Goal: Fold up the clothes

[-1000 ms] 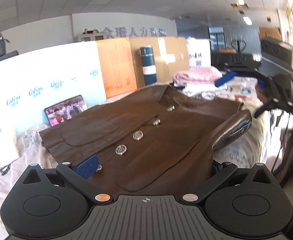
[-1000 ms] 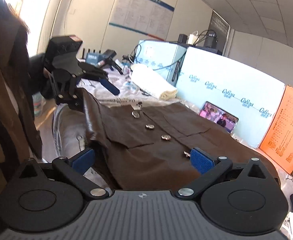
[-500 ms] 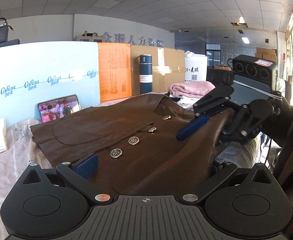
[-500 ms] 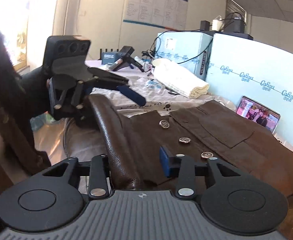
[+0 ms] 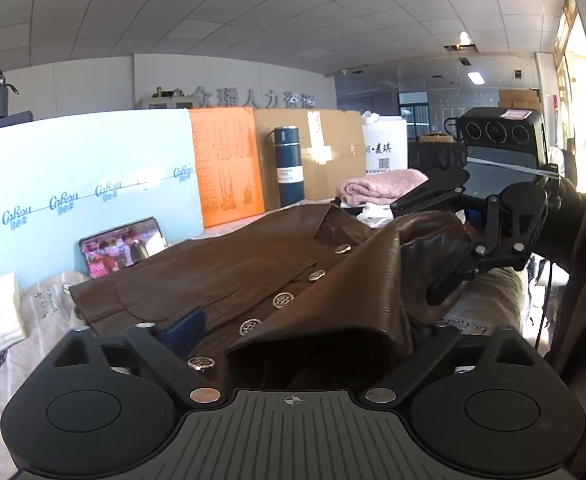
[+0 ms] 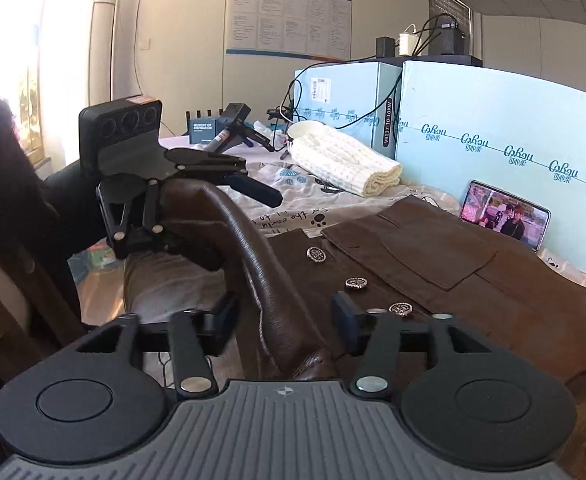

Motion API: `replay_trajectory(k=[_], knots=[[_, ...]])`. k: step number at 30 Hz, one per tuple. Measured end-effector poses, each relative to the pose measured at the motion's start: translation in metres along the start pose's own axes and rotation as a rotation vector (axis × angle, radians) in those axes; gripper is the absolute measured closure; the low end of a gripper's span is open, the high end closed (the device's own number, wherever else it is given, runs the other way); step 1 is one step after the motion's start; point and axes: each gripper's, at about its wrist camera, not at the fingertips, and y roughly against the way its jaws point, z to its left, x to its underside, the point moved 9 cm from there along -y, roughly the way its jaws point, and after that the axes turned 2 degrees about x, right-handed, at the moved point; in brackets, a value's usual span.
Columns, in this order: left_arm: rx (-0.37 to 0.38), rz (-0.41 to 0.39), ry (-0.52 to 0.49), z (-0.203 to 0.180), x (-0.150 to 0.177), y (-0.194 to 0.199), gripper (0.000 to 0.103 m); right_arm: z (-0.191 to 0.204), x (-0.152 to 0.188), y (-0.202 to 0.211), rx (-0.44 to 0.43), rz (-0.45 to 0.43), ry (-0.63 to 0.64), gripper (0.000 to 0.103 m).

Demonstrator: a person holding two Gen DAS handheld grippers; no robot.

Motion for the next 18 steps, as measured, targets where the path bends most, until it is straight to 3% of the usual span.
replay_trajectory(k=[1, 2, 4, 8, 11, 15, 17, 18], knots=[[0.026, 0.009, 0.004, -0.002, 0.001, -0.001, 0.068, 0.000, 0.005, 0.003, 0.019, 0.014, 0.008, 0.031], [0.042, 0.019, 0.005, -0.004, 0.002, -0.003, 0.074, 0.000, 0.010, 0.006, 0.038, 0.028, 0.016, 0.027], [0.051, 0.032, 0.007, -0.007, 0.005, -0.005, 0.079, -0.003, 0.023, 0.011, 0.088, 0.073, 0.028, 0.024], [-0.004, -0.032, 0.087, 0.002, 0.000, -0.001, 0.086, -0.016, 0.053, 0.023, 0.210, 0.184, 0.045, 0.024], [-0.053, -0.067, 0.121, 0.008, -0.003, 0.000, 0.088, -0.033, 0.071, 0.038, 0.308, 0.235, 0.048, 0.020], [-0.088, -0.090, 0.128, 0.009, -0.006, 0.001, 0.089, -0.071, 0.089, 0.067, 0.477, 0.288, 0.019, 0.022], [-0.103, -0.091, 0.126, 0.010, -0.006, 0.002, 0.091, -0.093, 0.099, 0.085, 0.566, 0.328, -0.008, 0.045], [-0.106, -0.094, 0.129, 0.010, -0.006, 0.003, 0.091, -0.102, 0.105, 0.094, 0.607, 0.348, -0.022, 0.072]])
